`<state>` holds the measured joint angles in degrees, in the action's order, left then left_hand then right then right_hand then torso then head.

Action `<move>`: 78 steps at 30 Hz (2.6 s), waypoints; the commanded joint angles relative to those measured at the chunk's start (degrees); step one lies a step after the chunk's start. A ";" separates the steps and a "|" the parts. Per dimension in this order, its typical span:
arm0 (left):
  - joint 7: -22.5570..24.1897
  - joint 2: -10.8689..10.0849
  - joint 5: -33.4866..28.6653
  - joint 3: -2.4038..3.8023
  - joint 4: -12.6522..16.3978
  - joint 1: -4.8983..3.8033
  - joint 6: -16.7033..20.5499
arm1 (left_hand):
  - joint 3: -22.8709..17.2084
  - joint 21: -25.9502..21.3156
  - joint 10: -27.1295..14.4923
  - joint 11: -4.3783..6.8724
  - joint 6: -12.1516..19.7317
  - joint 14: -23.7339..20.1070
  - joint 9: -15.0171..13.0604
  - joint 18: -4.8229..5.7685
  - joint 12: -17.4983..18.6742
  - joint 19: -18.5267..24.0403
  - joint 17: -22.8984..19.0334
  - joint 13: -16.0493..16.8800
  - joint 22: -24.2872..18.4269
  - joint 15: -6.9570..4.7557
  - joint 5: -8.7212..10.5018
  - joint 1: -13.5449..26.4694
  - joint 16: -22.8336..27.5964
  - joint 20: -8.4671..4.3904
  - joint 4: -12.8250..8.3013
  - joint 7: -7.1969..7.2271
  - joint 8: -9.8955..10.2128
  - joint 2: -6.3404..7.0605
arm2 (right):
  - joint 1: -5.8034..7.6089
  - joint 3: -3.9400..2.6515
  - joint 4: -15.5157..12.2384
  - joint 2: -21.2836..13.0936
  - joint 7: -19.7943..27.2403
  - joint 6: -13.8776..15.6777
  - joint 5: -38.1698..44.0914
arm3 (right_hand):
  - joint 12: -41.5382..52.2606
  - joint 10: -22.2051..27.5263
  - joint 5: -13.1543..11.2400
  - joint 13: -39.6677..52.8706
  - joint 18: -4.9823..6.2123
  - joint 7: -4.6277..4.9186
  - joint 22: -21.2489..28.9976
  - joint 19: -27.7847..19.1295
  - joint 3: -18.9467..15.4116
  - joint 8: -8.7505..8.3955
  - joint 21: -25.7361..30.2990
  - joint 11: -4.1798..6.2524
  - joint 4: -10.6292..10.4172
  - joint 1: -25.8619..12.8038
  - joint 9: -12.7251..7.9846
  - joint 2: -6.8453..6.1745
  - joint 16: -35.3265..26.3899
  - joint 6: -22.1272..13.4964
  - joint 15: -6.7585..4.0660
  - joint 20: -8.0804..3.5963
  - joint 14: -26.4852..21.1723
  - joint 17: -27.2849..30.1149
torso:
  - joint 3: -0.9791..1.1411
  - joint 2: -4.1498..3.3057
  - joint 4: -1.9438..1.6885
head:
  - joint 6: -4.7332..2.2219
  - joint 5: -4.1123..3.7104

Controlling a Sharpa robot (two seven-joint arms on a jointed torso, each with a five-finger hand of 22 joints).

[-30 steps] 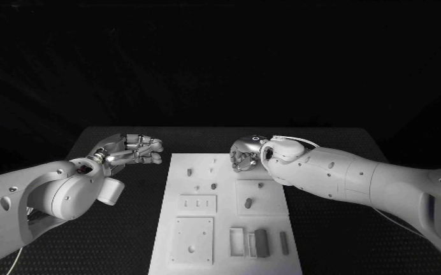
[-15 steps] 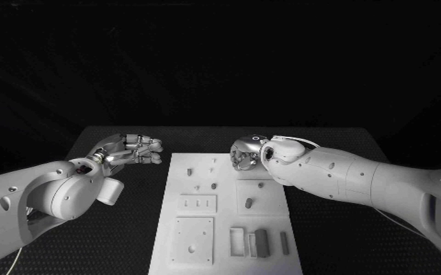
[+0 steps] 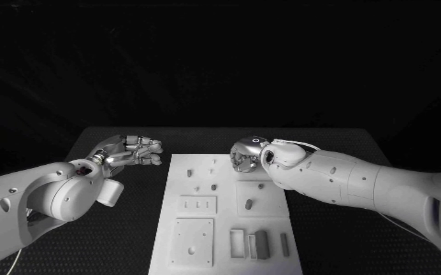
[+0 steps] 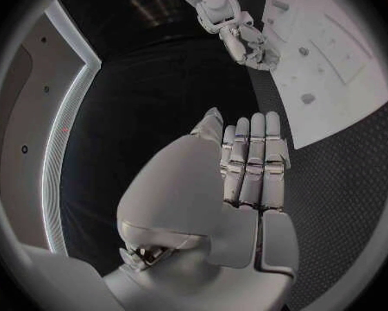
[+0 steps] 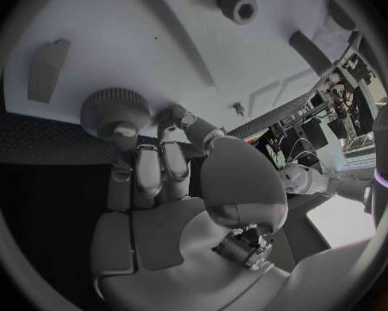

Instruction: Assemble the parts on the task board

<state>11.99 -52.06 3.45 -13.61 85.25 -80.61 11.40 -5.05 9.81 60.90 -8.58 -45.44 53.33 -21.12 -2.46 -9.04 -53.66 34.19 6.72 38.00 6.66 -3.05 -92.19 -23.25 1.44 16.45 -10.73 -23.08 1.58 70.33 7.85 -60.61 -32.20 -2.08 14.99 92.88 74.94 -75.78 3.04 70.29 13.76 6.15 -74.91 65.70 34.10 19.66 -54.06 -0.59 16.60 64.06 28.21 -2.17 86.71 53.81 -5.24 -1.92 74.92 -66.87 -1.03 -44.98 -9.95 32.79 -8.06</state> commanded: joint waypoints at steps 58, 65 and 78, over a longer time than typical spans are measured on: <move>0.35 1.13 -0.07 0.00 -0.53 -0.07 -1.07 | 0.37 -0.51 -0.03 -0.32 -0.05 0.31 0.00 -0.57 0.55 -0.17 0.33 -0.07 -0.12 0.12 0.04 0.34 0.52 -0.33 0.08 -0.26 0.47 0.21 | -1.05 -2.12 0.73 8.42 -7.75 8.38 11.60 | -0.85 -0.80 -0.21 -0.14 1.24 0.00 -1.10 0.50 1.13 0.19 -0.74 0.84 0.10 -0.24 0.85 -1.08 0.39 1.20 -0.93 -0.65 0.86 0.07 | -0.13 -0.14 -0.10 | -1.40 1.17; 0.30 1.15 -0.19 -0.03 -0.80 -0.06 -1.10 | 0.38 -0.54 -0.02 -0.32 -0.05 0.31 0.00 -0.56 0.58 -0.18 0.36 -0.06 -0.13 0.12 0.05 0.35 0.56 -0.33 0.08 -0.27 0.49 0.20 | -1.59 -2.11 1.37 8.62 -7.88 7.71 11.67 | -0.89 -0.81 -0.21 -0.15 1.24 0.01 -1.09 0.50 1.16 0.16 -0.74 0.84 0.10 -0.22 0.86 -1.12 0.38 1.20 -0.92 -0.67 0.87 0.09 | -0.04 -0.16 -0.06 | -1.21 1.22; 0.21 1.41 -0.22 -0.04 -1.07 0.01 -1.29 | 0.42 -0.59 -0.01 -0.33 -0.03 0.32 0.00 -0.54 0.64 -0.19 0.43 -0.07 -0.14 0.12 0.05 0.40 0.63 -0.33 0.10 -0.28 0.53 0.21 | -1.70 -2.09 1.77 8.92 -8.14 7.55 11.93 | -0.93 -0.84 -0.21 -0.15 1.24 0.02 -1.09 0.50 1.17 0.12 -0.75 0.83 0.09 -0.24 0.89 -1.21 0.37 1.19 -0.91 -0.68 0.87 0.16 | 0.01 -0.20 0.02 | -1.34 1.50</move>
<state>11.93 -50.81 3.39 -13.68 84.14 -80.57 11.17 -4.92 9.59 60.90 -8.57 -45.44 53.33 -21.12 -2.07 -8.58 -53.66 34.54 6.73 37.92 6.66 -3.05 -92.19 -22.80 1.44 16.59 -10.73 -22.80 1.58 68.67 5.77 -58.87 -23.42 -10.12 22.94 103.85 74.26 -76.49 2.87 70.19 13.75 6.04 -74.93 66.12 34.87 19.64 -54.47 0.12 16.76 63.73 29.01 -2.97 86.91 54.79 -5.84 -2.34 75.53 -66.74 -1.03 -45.16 -9.93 31.59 -6.64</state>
